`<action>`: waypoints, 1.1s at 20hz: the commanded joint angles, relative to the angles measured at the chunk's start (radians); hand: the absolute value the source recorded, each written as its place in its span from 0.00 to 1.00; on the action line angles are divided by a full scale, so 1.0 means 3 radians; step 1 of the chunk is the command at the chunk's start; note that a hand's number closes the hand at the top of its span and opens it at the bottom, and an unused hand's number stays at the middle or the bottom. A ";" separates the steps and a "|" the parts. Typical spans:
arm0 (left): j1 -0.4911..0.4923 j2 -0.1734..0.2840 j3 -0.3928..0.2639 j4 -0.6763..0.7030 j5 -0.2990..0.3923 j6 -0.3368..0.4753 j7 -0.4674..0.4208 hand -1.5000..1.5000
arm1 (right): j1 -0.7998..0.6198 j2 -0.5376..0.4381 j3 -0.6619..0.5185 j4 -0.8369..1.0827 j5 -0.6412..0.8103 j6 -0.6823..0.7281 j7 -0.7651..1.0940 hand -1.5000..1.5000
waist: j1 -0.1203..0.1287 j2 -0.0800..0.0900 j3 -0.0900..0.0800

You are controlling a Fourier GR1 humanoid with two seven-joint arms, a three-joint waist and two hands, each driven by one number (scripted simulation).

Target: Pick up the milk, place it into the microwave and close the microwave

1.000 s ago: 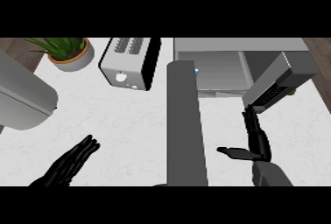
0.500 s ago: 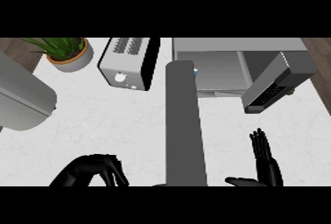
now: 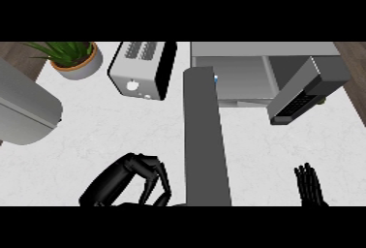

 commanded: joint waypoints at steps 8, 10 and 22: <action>-0.0682 -0.0141 -0.1126 0.0988 -0.0403 0.0696 -0.0140 1.00 | 0.0594 -0.0275 0.0057 -0.0701 -0.0228 0.0403 -0.0042 0.00 | -0.0023 0.0004 0.0001; -0.0949 -0.0142 -0.1116 0.1295 -0.0387 0.0724 -0.0169 1.00 | 0.0672 -0.0276 0.0084 -0.0887 -0.0297 0.0465 -0.0084 0.00 | -0.0044 0.0008 0.0001; -0.1855 -0.0142 -0.2176 0.2130 0.0657 0.1952 0.0130 1.00 | 0.0844 -0.0406 0.0415 -0.1760 -0.0532 0.0649 0.0067 0.00 | -0.0294 0.0037 0.0001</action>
